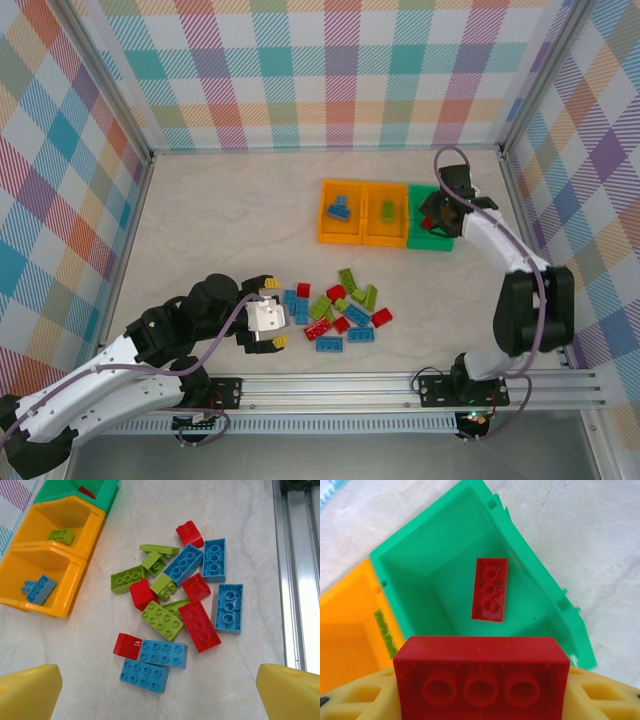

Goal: Sort the legos into containers by color

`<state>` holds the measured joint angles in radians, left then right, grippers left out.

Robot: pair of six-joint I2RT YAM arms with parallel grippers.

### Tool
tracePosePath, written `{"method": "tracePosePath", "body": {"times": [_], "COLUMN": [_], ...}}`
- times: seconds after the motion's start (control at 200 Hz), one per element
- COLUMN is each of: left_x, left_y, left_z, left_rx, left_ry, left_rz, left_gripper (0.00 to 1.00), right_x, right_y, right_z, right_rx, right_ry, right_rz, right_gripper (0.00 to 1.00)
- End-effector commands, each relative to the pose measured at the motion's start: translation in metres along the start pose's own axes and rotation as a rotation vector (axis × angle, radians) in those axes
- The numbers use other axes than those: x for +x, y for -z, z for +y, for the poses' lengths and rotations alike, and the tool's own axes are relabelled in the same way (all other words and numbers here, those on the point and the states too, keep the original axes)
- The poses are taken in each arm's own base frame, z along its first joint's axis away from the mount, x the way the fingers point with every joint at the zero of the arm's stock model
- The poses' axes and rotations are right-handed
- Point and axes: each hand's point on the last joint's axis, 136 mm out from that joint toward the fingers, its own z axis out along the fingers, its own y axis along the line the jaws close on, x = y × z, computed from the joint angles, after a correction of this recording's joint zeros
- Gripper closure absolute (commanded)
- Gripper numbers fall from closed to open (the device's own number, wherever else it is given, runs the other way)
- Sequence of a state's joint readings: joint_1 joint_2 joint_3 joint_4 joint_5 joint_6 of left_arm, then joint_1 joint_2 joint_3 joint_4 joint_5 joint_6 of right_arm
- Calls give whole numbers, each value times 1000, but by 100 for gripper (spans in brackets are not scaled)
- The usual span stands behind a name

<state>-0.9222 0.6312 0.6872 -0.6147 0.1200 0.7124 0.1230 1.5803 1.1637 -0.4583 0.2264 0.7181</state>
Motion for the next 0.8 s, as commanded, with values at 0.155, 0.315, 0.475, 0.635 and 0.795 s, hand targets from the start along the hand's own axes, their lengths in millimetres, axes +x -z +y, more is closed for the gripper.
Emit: {"method": "tracePosePath", "body": {"times": [0.155, 0.315, 0.475, 0.635, 0.795], "left_x": [3, 3, 0, -7, -15], "left_y": [-5, -6, -4, 3, 7], "left_z": [2, 3, 5, 6, 16], "left_rx": [-8, -12, -15, -25, -82], "left_ry": [-7, 2, 10, 17, 52], "left_rz": [4, 2, -8, -49, -96], "left_gripper": [0, 0, 0, 0, 0], "right_x": [-16, -22, -14, 53, 160], "right_y": [-17, 0, 37, 87, 97], "right_z": [19, 23, 50, 95, 92], "right_rx": [-76, -110, -278, -500, -470], "right_ry": [-50, -56, 39, 385, 719], "right_rz": [66, 48, 84, 162, 352], "right_gripper": [21, 11, 12, 12, 13]}}
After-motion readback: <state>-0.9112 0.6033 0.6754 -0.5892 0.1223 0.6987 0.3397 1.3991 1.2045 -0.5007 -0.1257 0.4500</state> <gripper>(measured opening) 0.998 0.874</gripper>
